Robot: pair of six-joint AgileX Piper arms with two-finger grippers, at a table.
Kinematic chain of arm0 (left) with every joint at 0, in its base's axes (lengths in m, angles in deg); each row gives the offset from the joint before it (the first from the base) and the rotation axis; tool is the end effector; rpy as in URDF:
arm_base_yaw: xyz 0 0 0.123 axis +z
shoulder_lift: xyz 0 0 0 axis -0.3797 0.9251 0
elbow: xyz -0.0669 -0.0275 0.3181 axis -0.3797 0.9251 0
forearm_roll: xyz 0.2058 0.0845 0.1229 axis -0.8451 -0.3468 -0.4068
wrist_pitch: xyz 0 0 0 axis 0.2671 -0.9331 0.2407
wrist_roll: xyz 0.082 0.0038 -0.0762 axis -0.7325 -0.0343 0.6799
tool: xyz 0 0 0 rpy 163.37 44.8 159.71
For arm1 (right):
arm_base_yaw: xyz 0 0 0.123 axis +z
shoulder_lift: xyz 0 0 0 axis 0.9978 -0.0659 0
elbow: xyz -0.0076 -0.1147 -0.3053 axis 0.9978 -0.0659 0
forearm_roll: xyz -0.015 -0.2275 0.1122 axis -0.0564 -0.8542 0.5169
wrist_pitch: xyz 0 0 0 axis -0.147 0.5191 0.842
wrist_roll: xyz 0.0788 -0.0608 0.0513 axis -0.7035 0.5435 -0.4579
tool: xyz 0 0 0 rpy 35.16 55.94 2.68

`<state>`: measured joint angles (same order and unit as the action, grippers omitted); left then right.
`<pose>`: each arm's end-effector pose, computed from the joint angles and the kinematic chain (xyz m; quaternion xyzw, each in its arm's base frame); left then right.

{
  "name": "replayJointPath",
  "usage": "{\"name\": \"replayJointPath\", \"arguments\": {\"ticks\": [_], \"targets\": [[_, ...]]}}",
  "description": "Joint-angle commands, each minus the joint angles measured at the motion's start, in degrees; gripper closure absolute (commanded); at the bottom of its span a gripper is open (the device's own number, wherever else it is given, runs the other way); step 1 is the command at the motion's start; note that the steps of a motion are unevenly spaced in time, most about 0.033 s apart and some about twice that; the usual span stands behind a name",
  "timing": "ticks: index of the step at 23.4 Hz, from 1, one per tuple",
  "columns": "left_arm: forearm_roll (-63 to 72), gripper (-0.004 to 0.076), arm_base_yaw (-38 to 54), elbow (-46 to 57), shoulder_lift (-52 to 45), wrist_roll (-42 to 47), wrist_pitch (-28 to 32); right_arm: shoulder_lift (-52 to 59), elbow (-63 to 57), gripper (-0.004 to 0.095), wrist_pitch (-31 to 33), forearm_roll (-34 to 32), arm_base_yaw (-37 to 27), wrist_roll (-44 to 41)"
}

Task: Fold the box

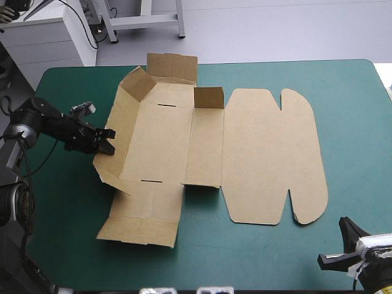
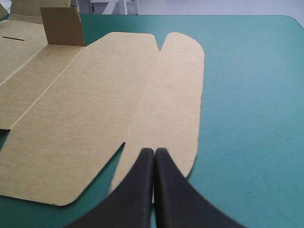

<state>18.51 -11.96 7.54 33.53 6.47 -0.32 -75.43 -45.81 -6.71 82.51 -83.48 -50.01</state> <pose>0.3800 0.0101 0.2798 0.0608 0.9591 -0.2499 0.1186 -0.0019 0.0038 0.2667 -0.0143 0.7890 0.0398 0.6129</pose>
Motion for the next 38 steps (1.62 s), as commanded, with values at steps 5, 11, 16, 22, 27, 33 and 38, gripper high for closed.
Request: {"name": "replayJointPath", "arguments": {"ticks": [5,11,16,22,27,33,38], "targets": [[-21.79,0.0732,-10.7,-16.56,-3.24,-1.16,-4.27,1.26,1.62,0.0928,-4.09,-0.15,0.2,0.52],[-26.26,0.0732,-17.93,-25.03,-1.53,-8.37,-4.19,1.26,1.62,0.0928,-4.09,-0.15,0.2,0.52],[-41.35,0.0732,-26.11,-27.95,1.65,-17.6,-4.19,1.26,1.62,0.0928,-4.09,-0.15,0.2,0.52],[-54.2,0.0732,-34.99,-28.0,2.95,-20.02,2.95,1.26,1.62,0.0928,-4.09,-0.15,0.2,0.52],[-61.88,0.0733,-43.54,-27.73,2.95,-14.21,10.82,1.26,1.62,0.0928,-4.09,-0.15,0.2,0.52],[-70.24,0.0733,-50.38,-27.61,2.95,-10.38,11.03,1.26,1.62,0.0928,-4.09,-0.15,0.2,0.52],[-71.56,0.0733,-53.16,-27.61,2.95,-6.23,10.54,1.26,1.62,0.0928,-4.09,-0.15,0.2,0.52]]}}
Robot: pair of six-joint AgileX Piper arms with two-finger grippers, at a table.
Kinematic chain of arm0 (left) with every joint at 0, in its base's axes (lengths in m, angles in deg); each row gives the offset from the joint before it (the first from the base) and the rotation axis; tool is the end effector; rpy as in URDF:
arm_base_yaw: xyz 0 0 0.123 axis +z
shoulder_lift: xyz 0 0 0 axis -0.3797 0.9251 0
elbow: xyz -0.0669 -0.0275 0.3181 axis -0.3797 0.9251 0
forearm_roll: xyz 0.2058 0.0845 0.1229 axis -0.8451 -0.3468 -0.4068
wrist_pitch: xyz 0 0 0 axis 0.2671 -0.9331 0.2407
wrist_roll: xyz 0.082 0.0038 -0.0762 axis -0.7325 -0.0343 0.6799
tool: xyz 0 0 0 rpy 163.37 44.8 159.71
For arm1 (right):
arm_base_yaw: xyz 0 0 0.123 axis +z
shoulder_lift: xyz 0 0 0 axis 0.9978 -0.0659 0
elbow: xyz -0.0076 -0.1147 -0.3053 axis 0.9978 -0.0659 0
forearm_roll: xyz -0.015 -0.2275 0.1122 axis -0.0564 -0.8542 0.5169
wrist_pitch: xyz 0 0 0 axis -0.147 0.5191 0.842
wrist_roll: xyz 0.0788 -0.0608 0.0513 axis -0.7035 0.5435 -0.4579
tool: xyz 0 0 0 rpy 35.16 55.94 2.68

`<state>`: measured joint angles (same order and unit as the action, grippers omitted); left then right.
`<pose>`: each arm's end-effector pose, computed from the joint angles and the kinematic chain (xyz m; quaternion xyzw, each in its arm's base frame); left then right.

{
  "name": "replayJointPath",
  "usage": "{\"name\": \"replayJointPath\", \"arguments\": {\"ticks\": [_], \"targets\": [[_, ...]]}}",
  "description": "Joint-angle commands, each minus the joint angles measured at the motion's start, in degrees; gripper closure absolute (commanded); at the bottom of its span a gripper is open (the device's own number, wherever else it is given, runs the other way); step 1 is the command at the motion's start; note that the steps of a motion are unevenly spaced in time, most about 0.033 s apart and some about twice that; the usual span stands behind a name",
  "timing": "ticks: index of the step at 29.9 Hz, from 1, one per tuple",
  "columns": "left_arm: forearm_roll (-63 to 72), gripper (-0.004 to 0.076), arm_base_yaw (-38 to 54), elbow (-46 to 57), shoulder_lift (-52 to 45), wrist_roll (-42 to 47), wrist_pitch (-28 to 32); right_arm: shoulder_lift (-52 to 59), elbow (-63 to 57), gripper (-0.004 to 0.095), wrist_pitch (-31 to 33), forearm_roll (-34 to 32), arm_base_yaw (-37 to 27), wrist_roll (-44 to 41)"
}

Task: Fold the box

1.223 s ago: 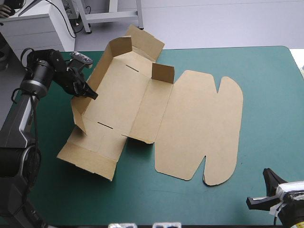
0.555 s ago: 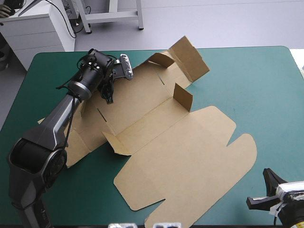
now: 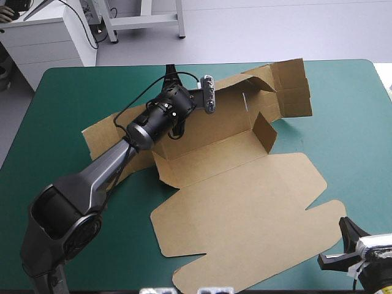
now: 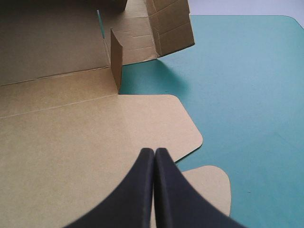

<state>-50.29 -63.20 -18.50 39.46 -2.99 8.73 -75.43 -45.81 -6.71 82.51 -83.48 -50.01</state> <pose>0.3823 -0.2570 0.3729 0.6361 0.6620 0.2866 0.2738 -0.0019 0.0038 0.2667 -0.0143 0.7890 0.0398 0.6129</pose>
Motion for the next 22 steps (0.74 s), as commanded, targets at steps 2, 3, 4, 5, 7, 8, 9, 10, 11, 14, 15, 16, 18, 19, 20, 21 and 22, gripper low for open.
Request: {"name": "replayJointPath", "arguments": {"ticks": [2,3,4,5,7,8,9,10,11,14,15,16,18,19,20,21,22], "targets": [[-5.32,0.0733,-3.53,-1.57,-2.98,6.54,0.21,1.26,1.62,0.0928,-4.09,-0.15,0.2,0.52],[-6.59,0.0733,-4.43,-1.57,-2.98,7.74,-0.5,1.26,1.62,0.0928,-4.09,-0.15,0.2,0.52],[-7.69,0.0733,-5.41,-1.57,-2.98,9.11,-1.04,1.26,1.62,0.0928,-4.09,-0.15,0.2,0.52],[-8.63,0.0733,-6.43,-1.57,-2.98,10.19,-1.32,1.26,1.62,0.0928,-4.09,-0.15,0.2,0.52],[-8.99,0.0733,-8.33,-1.57,-3.09,10.3,-2.02,1.26,1.62,0.0926,-4.09,-0.15,0.2,0.52],[-8.99,0.0733,-9.33,-1.57,-3.22,10.3,-2.39,1.26,1.62,0.0926,-4.09,-0.15,0.2,0.52],[-8.99,0.0733,-10.06,-1.57,-3.22,10.3,-2.67,1.26,1.62,0.0926,-4.09,-0.15,0.2,0.52],[-8.85,0.0733,-10.95,-1.57,-3.32,10.3,-2.97,1.26,1.62,0.0926,-4.09,-0.15,0.2,0.52],[-8.58,0.0733,-11.68,-1.57,-3.41,10.74,-3.22,1.26,1.62,0.0926,-4.09,-0.15,0.2,0.52],[-8.33,0.0733,-13.42,-1.32,-3.63,11.14,-3.47,1.26,1.62,0.0928,-4.09,-0.15,0.2,0.52],[-8.45,0.0733,-13.79,-1.01,-3.87,11.14,-3.36,1.26,1.62,0.0928,-4.09,-0.15,0.2,0.52],[-8.61,0.0733,-13.97,-0.17,-4.17,11.04,-3.09,1.26,1.62,0.0928,-4.09,-0.15,0.2,0.52],[-8.97,0.0733,-14.41,2.89,-5.6,10.9,-1.58,1.26,1.62,0.0928,-4.09,-0.15,0.2,0.52],[-9.12,0.0733,-14.41,5.11,-6.59,10.9,-0.33,1.26,1.62,0.0927,-4.09,-0.15,0.2,0.52],[-9.12,0.0733,-14.41,7.64,-7.43,11.07,0.83,1.26,1.62,0.0926,-4.09,-0.15,0.2,0.52],[-9.65,0.0733,-14.41,10.49,-8.68,11.3,2.45,1.26,1.62,0.0926,-4.09,-0.15,0.2,0.52],[-10.74,0.0733,-14.41,12.99,-9.84,11.64,3.78,1.26,1.62,0.0926,-4.09,-0.15,0.2,0.52]]}}
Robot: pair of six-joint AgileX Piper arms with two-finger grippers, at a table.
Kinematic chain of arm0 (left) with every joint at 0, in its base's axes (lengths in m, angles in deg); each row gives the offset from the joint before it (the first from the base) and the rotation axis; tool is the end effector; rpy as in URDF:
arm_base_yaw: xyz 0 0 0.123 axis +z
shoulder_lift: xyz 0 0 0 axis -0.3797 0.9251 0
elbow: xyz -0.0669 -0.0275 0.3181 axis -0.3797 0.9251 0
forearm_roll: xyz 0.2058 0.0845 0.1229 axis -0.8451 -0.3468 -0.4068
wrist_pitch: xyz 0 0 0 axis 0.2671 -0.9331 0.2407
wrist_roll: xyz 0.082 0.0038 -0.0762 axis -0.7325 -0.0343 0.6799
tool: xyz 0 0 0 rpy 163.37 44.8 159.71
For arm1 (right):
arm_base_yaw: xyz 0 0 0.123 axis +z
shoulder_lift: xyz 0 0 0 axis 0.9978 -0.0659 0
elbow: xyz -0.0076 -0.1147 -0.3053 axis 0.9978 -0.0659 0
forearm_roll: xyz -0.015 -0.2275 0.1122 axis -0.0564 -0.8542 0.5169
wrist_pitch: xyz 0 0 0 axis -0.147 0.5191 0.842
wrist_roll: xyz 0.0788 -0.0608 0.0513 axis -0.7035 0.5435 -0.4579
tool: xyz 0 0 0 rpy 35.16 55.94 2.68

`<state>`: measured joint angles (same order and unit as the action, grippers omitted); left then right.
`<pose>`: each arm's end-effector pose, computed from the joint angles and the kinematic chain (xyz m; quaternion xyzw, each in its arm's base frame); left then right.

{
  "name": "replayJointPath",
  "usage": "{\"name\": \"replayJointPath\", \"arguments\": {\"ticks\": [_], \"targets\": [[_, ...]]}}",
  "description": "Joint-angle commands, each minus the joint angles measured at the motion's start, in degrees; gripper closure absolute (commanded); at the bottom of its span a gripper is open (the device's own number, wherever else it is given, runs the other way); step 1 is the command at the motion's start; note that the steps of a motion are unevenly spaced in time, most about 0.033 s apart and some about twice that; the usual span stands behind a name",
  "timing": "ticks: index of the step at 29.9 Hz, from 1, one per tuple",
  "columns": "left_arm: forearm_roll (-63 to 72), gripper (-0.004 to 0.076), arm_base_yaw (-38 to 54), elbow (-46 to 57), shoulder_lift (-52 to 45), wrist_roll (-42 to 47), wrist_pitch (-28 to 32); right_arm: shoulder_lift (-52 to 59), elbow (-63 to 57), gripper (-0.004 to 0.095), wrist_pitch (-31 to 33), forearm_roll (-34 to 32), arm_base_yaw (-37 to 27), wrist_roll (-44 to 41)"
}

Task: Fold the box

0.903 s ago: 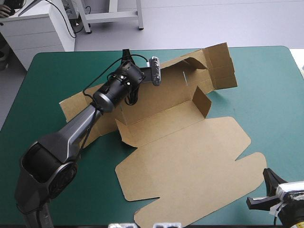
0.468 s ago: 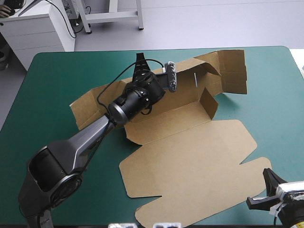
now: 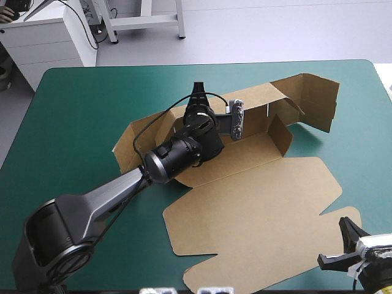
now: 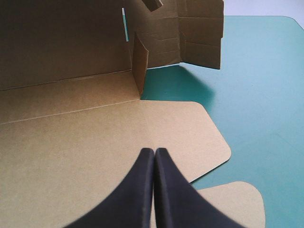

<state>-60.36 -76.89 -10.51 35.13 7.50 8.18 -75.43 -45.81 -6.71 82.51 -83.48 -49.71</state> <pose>0.3062 -0.3107 0.3740 0.6630 0.6099 0.3081 0.3058 -0.0019 0.0038 0.2667 -0.0163 0.7890 0.0382 0.6130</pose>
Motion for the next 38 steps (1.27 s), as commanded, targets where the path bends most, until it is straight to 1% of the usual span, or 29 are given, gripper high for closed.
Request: {"name": "replayJointPath", "arguments": {"ticks": [1,6,9,10,13,18,20,22,28,32,35,38], "targets": [[-2.12,0.0733,-0.72,8.23,-7.04,2.22,6.11,1.26,1.62,0.0926,-4.09,-0.15,0.2,0.22],[-14.33,0.0733,-1.25,22.63,-14.96,9.43,12.6,1.26,1.62,0.0926,-4.09,-0.15,0.2,0.22],[-19.34,0.0733,-1.25,28.78,-19.17,12.36,15.3,1.26,1.62,0.0926,-4.09,-0.15,0.2,0.22],[-21.14,0.0733,-1.25,31.15,-20.98,13.16,17.09,1.26,1.62,0.0926,-4.09,-0.15,0.2,0.22],[-24.07,0.0732,-1.25,35.67,-24.95,14.44,21.28,1.26,1.62,0.0926,-4.09,-0.15,0.2,0.22],[-24.7,0.0733,-1.25,40.41,-30.07,14.44,26.42,1.26,1.62,0.0926,-4.09,-0.15,0.2,0.22],[-25.26,0.0733,-1.25,41.37,-31.12,14.44,27.03,1.26,1.62,0.0926,-4.09,-0.15,0.2,0.22],[-25.27,0.0732,-1.25,41.48,-31.23,15.37,25.97,1.26,1.62,0.0926,-4.09,-0.15,0.2,0.22],[-25.27,0.0733,-1.25,41.48,-31.11,22.15,23.53,1.26,1.62,0.0926,-4.09,-0.27,0.2,0.11],[-25.27,0.0733,-1.25,41.48,-31.02,22.15,23.43,0.63,1.62,0.0926,-4.09,-0.47,0.2,-1.09],[-25.27,0.0732,-1.25,41.48,-31.02,23.21,23.43,-2.42,2.22,0.0926,-4.34,-0.47,0.2,-5.9],[-25.27,0.0732,-1.25,41.48,-30.91,23.23,23.43,-9.13,4.88,0.0926,-3.81,-0.04,0.2,-7.71]]}}
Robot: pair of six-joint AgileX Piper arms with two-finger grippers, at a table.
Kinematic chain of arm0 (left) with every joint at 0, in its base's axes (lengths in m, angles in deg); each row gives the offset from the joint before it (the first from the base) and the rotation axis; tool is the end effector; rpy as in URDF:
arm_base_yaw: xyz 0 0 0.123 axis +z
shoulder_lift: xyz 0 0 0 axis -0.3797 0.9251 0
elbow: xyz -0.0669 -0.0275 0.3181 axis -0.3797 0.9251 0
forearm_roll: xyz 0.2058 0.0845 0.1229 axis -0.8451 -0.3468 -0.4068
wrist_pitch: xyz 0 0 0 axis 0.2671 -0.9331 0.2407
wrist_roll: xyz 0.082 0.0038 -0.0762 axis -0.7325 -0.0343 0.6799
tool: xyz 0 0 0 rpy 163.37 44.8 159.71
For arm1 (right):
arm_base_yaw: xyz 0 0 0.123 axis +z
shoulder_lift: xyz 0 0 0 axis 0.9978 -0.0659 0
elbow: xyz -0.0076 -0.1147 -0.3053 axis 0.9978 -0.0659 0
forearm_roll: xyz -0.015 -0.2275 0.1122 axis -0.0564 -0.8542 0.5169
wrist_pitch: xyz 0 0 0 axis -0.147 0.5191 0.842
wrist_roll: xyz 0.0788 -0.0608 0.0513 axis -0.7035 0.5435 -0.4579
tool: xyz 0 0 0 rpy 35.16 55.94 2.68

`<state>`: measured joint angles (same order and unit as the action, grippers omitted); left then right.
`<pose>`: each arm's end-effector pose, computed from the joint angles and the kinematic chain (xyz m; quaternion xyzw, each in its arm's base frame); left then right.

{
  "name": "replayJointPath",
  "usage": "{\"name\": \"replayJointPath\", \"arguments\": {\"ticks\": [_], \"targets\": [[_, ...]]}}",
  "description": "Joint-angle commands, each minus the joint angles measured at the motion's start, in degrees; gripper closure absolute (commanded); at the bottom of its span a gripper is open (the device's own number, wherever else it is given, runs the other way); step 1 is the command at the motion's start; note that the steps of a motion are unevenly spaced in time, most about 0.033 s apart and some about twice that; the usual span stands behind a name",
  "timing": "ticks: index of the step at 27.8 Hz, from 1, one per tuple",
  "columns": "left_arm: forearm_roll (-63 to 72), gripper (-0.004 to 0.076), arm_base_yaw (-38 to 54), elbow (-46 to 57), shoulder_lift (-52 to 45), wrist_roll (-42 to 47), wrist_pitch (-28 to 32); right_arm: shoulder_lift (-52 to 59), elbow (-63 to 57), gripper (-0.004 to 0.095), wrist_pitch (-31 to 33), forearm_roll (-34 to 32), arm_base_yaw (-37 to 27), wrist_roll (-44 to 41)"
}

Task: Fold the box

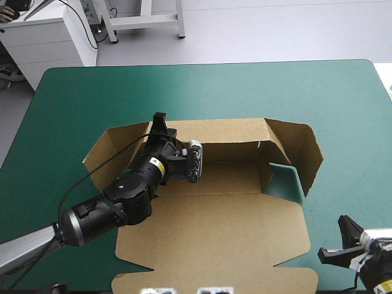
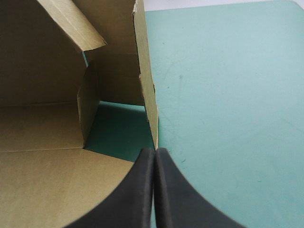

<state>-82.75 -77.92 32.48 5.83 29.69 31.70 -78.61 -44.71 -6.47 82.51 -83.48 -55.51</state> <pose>0.2162 -0.2042 0.3580 0.6629 0.5212 0.3052 0.4425 0.0041 0.0041 0.2724 0.0243 0.8010 0.0679 0.5942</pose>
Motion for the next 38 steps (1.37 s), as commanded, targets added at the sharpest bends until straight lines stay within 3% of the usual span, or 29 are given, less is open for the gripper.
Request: {"name": "replayJointPath", "arguments": {"ticks": [1,12,24,29,32,38], "targets": [[-3.2,0.0732,-0.21,-1.52,-1.61,1.04,-0.09,-8.15,5.4,0.0926,-3.88,0.48,0.2,-1.91],[-4.12,0.0732,-0.21,-1.52,0.79,1.15,0.13,-41.14,32.83,0.0926,3.03,0.77,0.2,4.81],[-4.62,0.0732,-0.21,-1.52,0.93,1.32,0.45,-65.62,53.16,0.0928,-2.29,0.88,0.2,9.95],[-5.04,0.0732,-0.21,-1.52,0.93,1.8,0.45,-74.5,58.26,0.0928,-2.29,6.57,0.2,14.73],[-6.44,0.0732,-0.21,-1.52,0.93,1.8,0.45,-80.95,61.22,0.0928,-2.18,13.52,0.2,20.34],[-6.44,0.0732,-0.21,-1.52,0.93,1.8,0.45,-84.65,61.61,0.0927,2.69,15.76,0.2,22.55]]}}
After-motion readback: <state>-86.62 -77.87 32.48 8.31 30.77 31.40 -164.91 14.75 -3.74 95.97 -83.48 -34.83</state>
